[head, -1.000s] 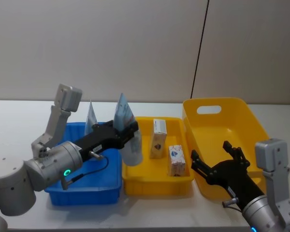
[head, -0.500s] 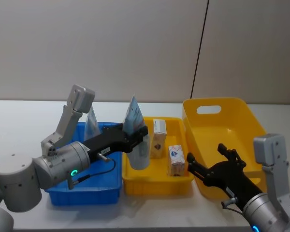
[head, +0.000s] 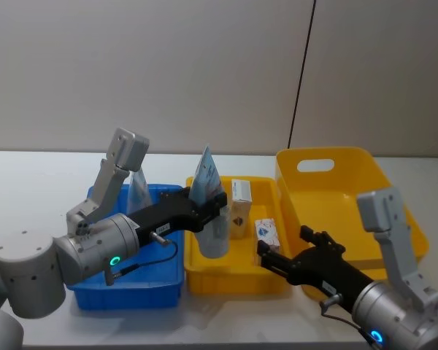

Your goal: Bimanual collaborative sorting of washing and personal care products

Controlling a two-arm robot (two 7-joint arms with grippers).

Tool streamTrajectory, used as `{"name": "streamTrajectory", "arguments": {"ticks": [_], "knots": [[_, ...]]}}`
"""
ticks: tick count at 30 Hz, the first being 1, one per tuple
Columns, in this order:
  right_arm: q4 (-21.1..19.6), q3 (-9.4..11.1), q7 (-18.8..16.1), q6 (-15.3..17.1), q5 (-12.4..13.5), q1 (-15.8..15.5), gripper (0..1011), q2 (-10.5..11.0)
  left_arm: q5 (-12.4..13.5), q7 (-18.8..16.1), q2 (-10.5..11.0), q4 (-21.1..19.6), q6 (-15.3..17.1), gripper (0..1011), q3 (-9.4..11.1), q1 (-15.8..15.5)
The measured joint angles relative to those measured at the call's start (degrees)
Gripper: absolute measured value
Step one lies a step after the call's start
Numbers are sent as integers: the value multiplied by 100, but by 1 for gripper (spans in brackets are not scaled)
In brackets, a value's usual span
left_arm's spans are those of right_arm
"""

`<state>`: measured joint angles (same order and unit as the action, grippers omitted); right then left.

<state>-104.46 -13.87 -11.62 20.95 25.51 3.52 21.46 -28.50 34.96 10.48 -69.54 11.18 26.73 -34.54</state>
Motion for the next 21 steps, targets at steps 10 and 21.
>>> {"name": "streamTrajectory", "arguments": {"ticks": [10,21], "knots": [[417,-317,-153,141,22,449,1003,-92,7,12,-3,10,0,360,20,-14],[999,-687,-282,-88,-210,917,1003,-292,10,19,-3,17,0,360,27,-19]]}}
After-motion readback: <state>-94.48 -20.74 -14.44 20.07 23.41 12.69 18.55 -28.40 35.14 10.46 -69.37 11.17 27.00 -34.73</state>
